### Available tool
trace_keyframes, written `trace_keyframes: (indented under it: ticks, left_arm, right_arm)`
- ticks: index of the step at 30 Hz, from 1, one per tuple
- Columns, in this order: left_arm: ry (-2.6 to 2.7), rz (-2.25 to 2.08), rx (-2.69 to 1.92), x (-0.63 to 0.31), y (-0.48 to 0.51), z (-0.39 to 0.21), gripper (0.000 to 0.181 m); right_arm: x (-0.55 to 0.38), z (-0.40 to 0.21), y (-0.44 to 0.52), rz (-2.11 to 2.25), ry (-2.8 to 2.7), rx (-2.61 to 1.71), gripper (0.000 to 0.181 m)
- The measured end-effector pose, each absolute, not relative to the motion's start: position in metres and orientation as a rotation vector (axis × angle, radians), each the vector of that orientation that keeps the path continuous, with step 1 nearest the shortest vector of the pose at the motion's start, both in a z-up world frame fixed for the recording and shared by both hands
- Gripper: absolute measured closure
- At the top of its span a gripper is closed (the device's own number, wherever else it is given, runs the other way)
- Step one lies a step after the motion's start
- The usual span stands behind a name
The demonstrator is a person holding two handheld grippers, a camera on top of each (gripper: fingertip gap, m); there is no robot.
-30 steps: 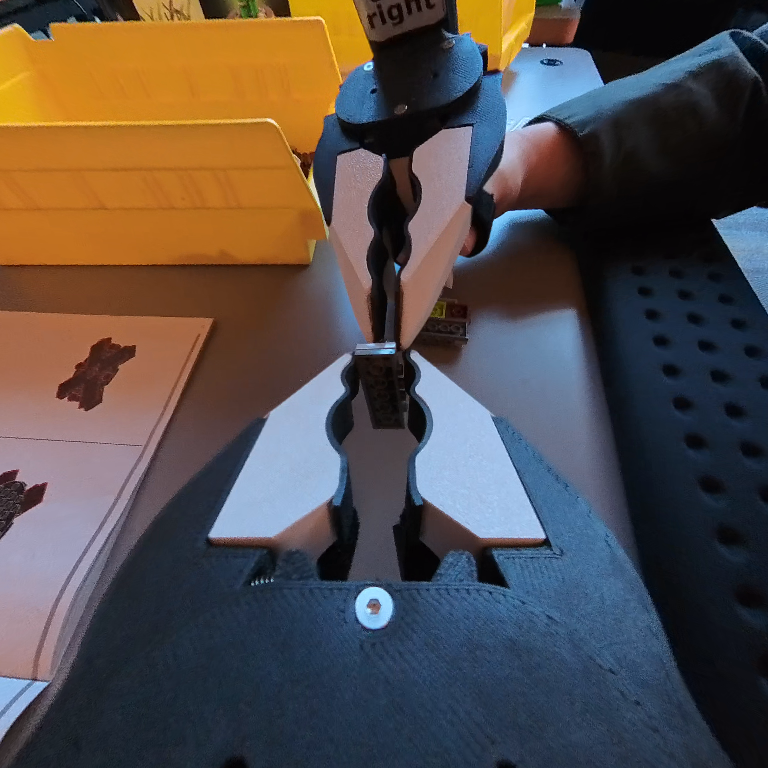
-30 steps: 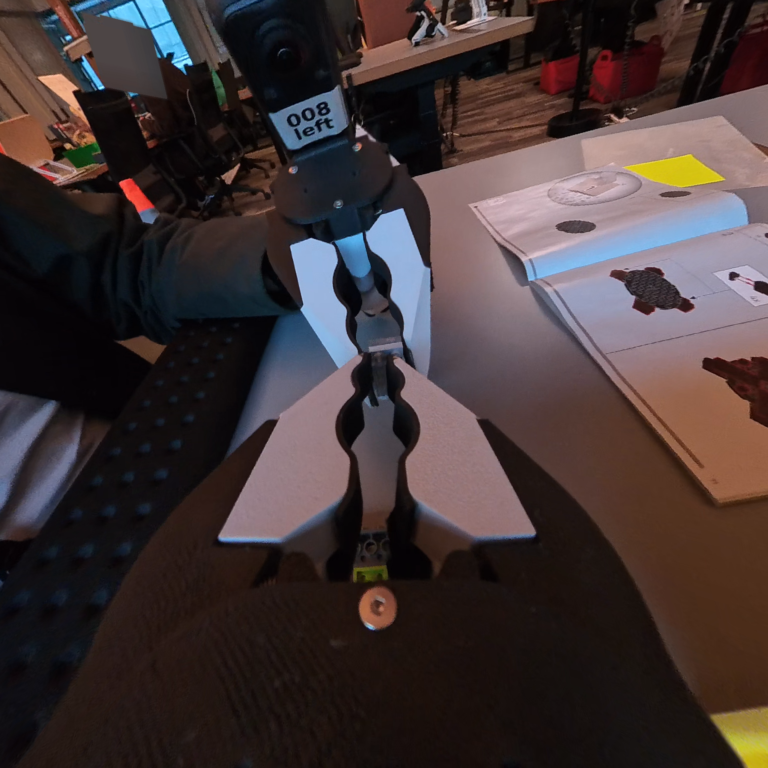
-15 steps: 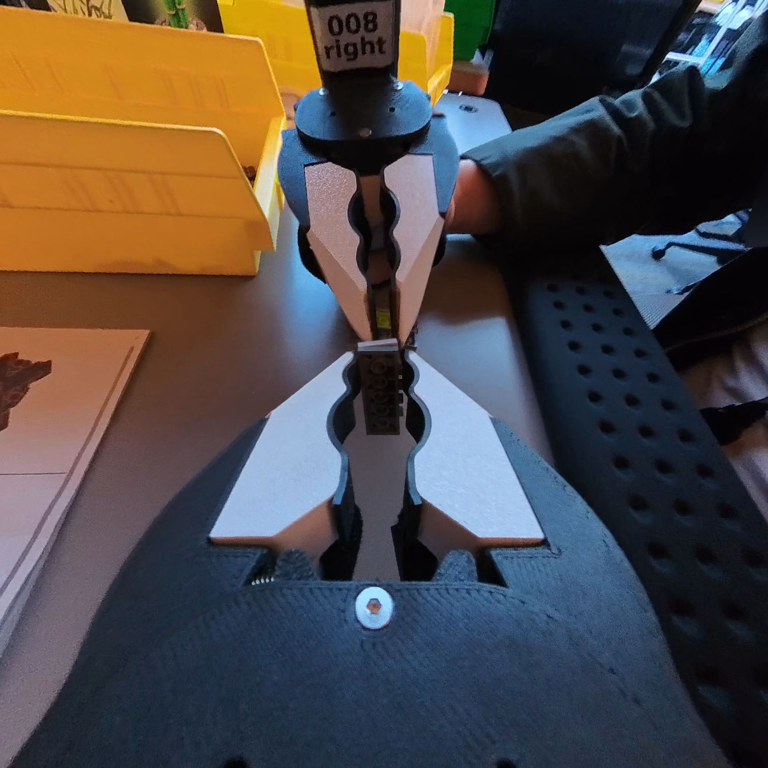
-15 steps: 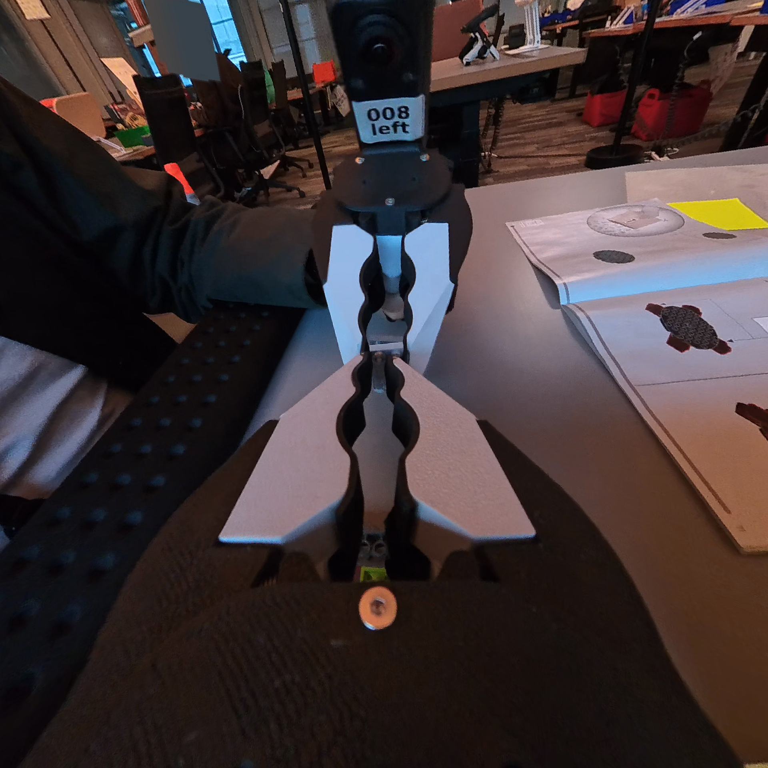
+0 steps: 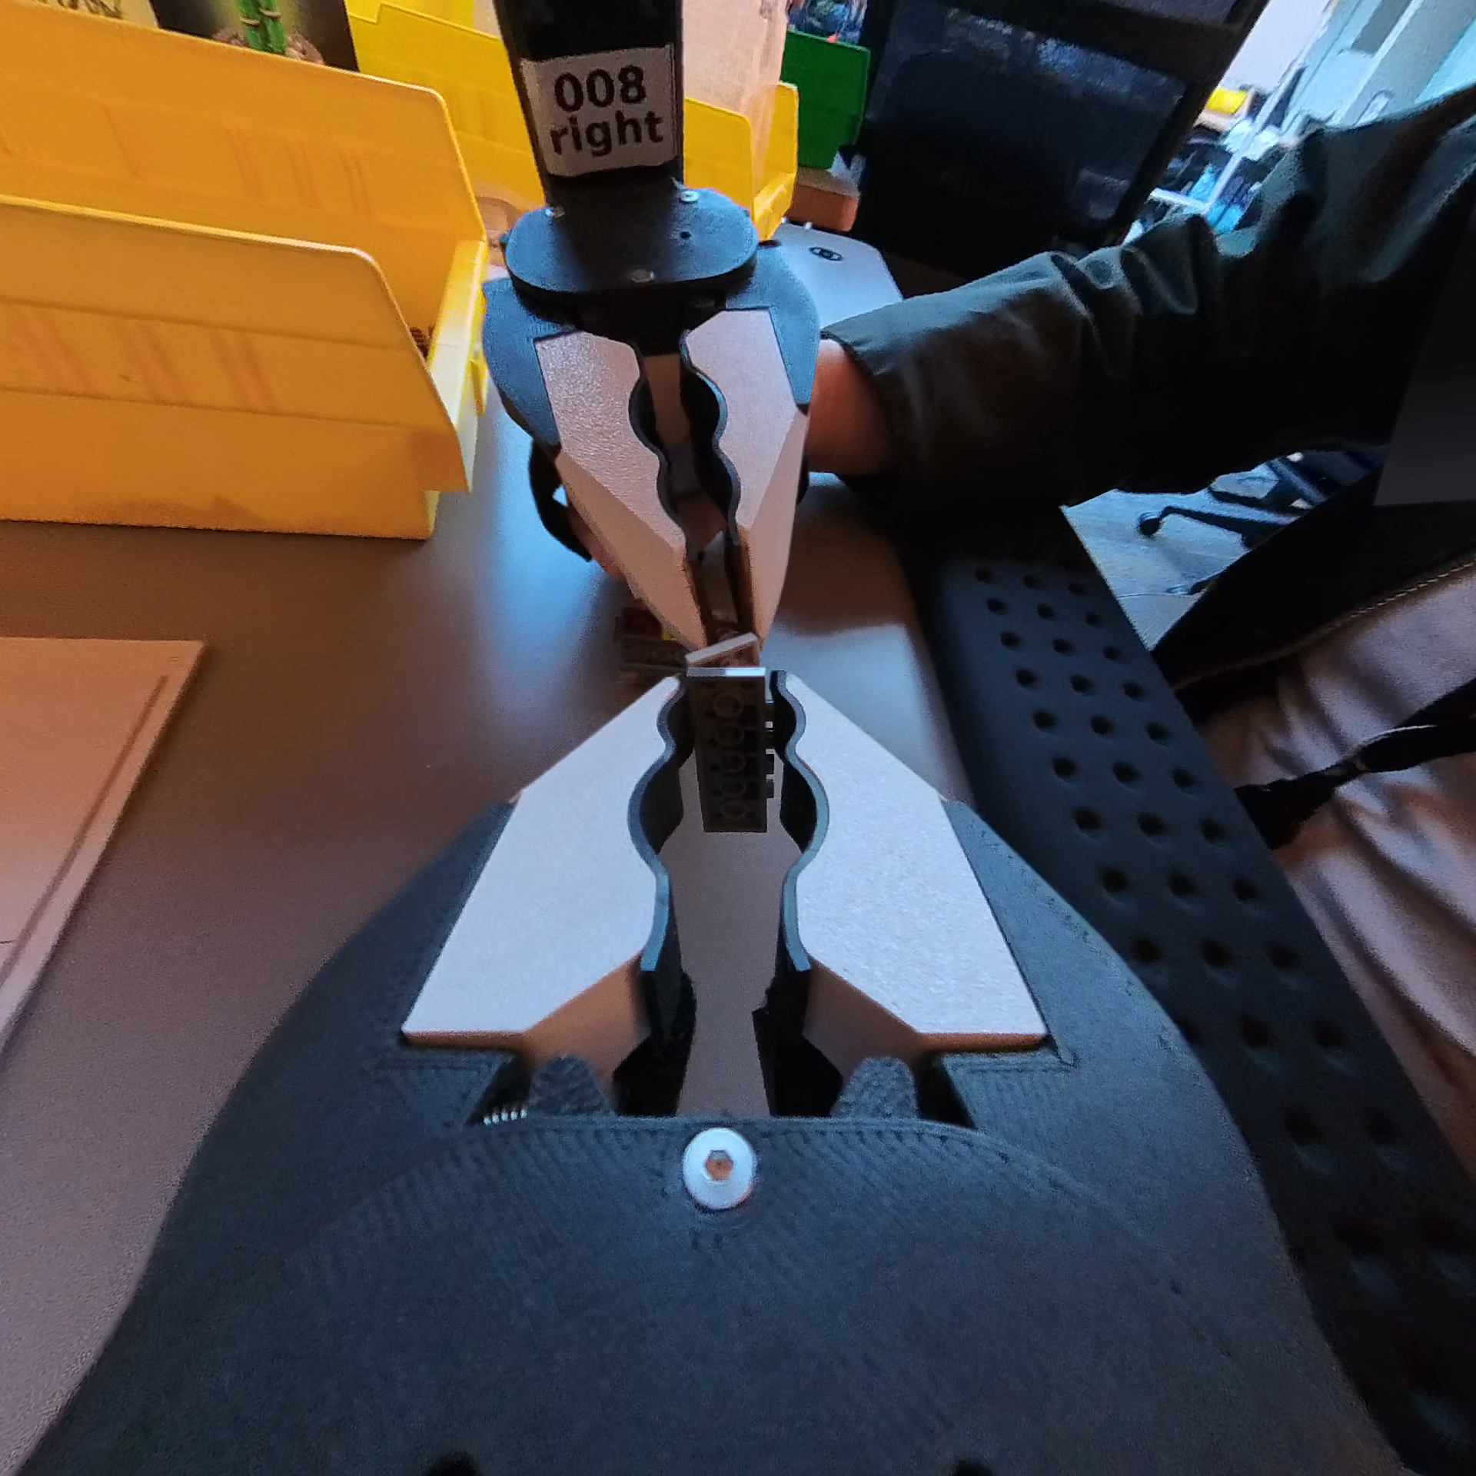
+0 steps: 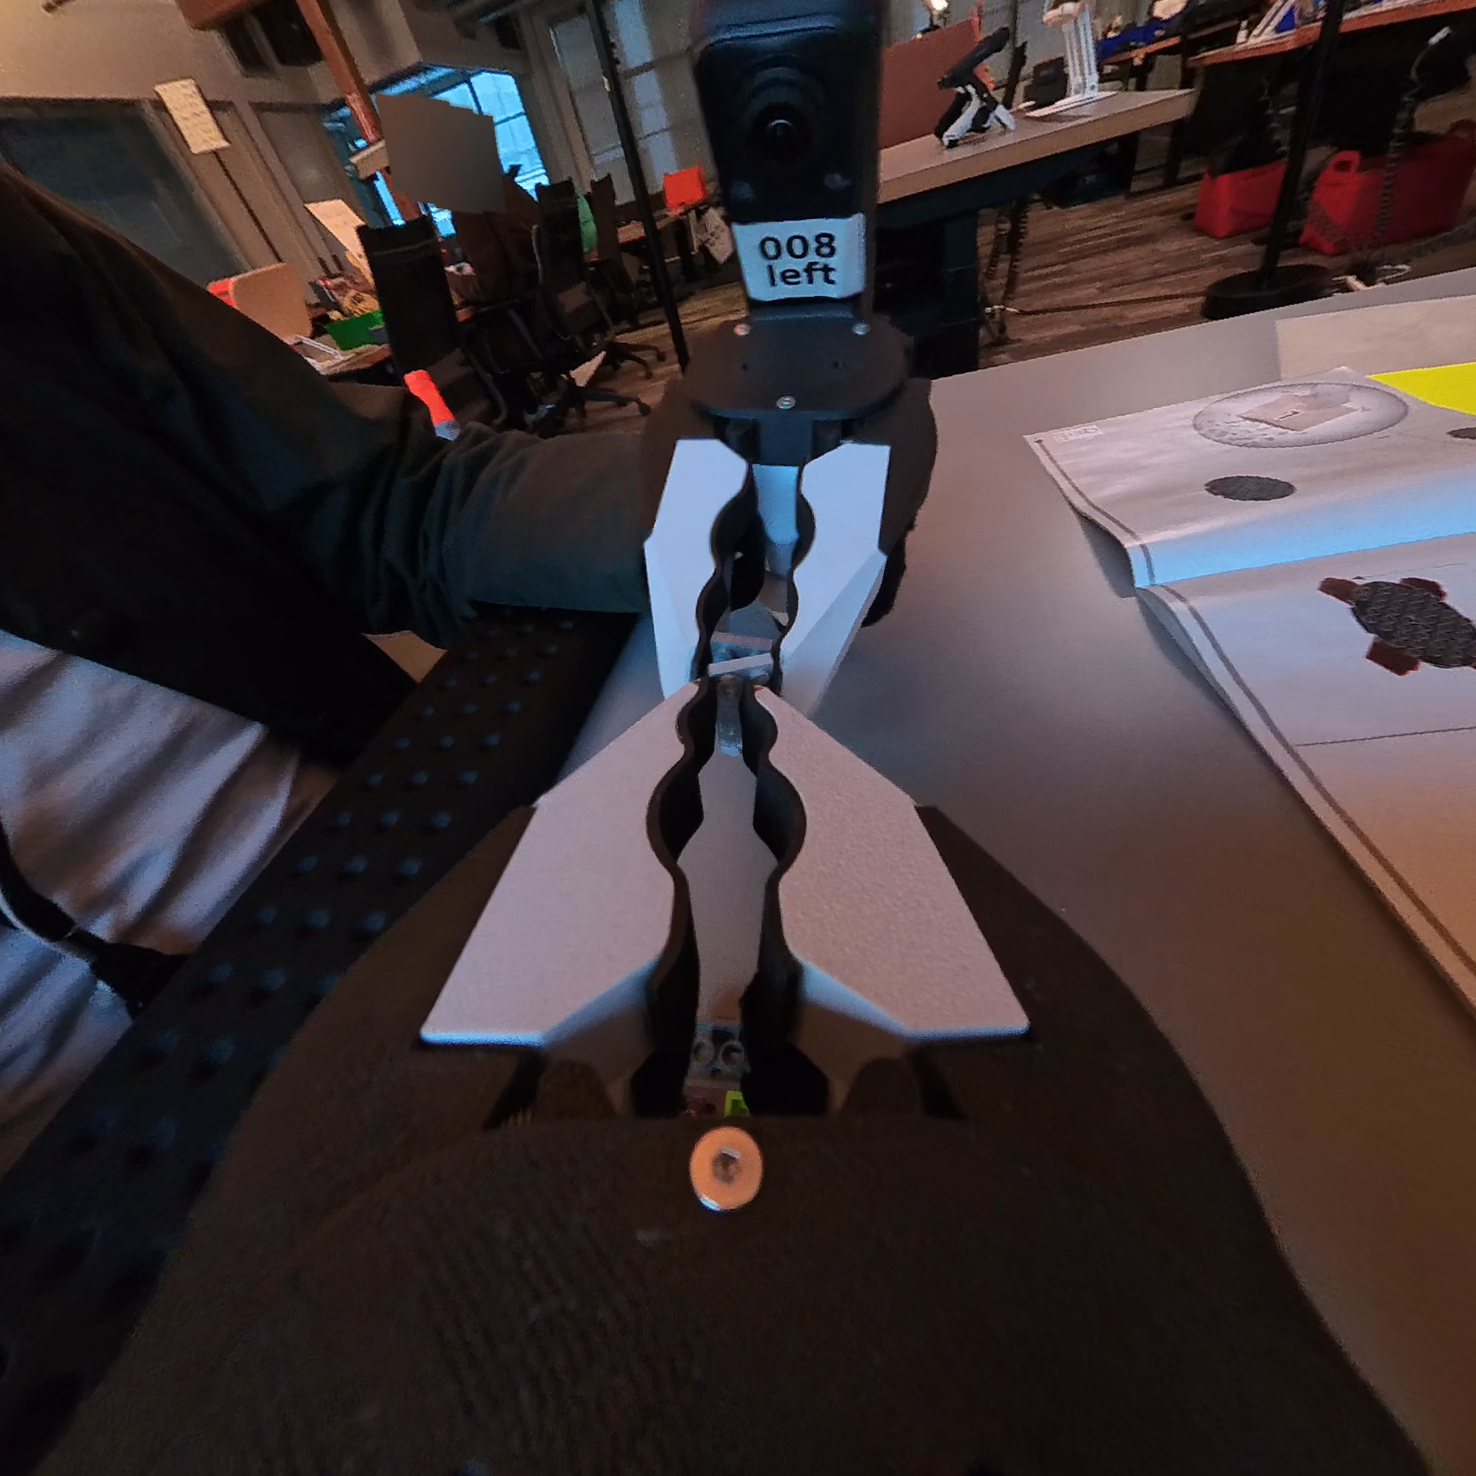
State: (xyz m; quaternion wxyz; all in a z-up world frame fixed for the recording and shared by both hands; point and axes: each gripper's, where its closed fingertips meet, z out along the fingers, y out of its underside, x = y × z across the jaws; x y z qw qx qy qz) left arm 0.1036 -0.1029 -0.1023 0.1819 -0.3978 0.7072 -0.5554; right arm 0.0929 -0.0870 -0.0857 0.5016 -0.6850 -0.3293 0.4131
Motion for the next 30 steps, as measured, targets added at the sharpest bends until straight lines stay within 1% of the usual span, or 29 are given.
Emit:
trace_keyframes:
  ticks: [3,5,6,10,13,14,15,17,18,19,21,23,25,30]
  left_arm:
    - [1.987,-1.689,-1.139,0.098,-0.105,-0.095,0.164]
    - [1.956,-1.660,-1.178,0.100,-0.096,-0.095,0.164]
    - [1.966,-1.566,-1.208,0.102,-0.089,-0.103,0.164]
    - [2.164,-0.963,-1.286,0.100,-0.062,-0.160,0.163]
    - [2.191,-0.883,-1.236,0.102,-0.069,-0.163,0.163]
    - [2.182,-0.885,-1.242,0.103,-0.070,-0.163,0.155]
    - [2.163,-0.895,-1.259,0.105,-0.069,-0.162,0.144]
    - [2.108,-0.975,-1.313,0.108,-0.068,-0.155,0.134]
    - [2.068,-1.060,-1.340,0.110,-0.069,-0.147,0.134]
    - [2.011,-1.169,-1.368,0.112,-0.071,-0.135,0.140]
    - [1.862,-1.448,-1.432,0.116,-0.074,-0.108,0.158]
    - [1.732,-1.707,-1.514,0.118,-0.074,-0.091,0.169]
    - [1.711,-1.787,-1.593,0.118,-0.072,-0.096,0.168]
    - [1.699,-1.884,-1.575,0.118,-0.076,-0.093,0.174]
  right_arm:
    - [0.098,-0.077,-0.087,1.038,-0.758,-1.620,0.177]
    - [0.107,-0.071,-0.085,1.035,-0.720,-1.605,0.177]
    - [0.110,-0.073,-0.084,1.006,-0.720,-1.617,0.177]
    - [0.116,-0.073,-0.077,0.805,-0.759,-1.631,0.177]
    - [0.119,-0.074,-0.073,0.623,-0.807,-1.631,0.177]
    - [0.120,-0.074,-0.071,0.554,-0.827,-1.632,0.177]
    - [0.121,-0.076,-0.070,0.475,-0.853,-1.631,0.177]
    - [0.122,-0.077,-0.069,0.325,-0.914,-1.619,0.177]
    - [0.121,-0.079,-0.068,0.268,-0.945,-1.614,0.177]
    - [0.119,-0.081,-0.068,0.220,-0.975,-1.614,0.177]
    - [0.116,-0.088,-0.067,0.129,-1.030,-1.612,0.176]
    - [0.114,-0.092,-0.065,0.048,-1.065,-1.600,0.176]
    - [0.111,-0.093,-0.064,0.019,-1.079,-1.588,0.176]
    - [0.110,-0.090,-0.064,0.012,-1.075,-1.565,0.176]
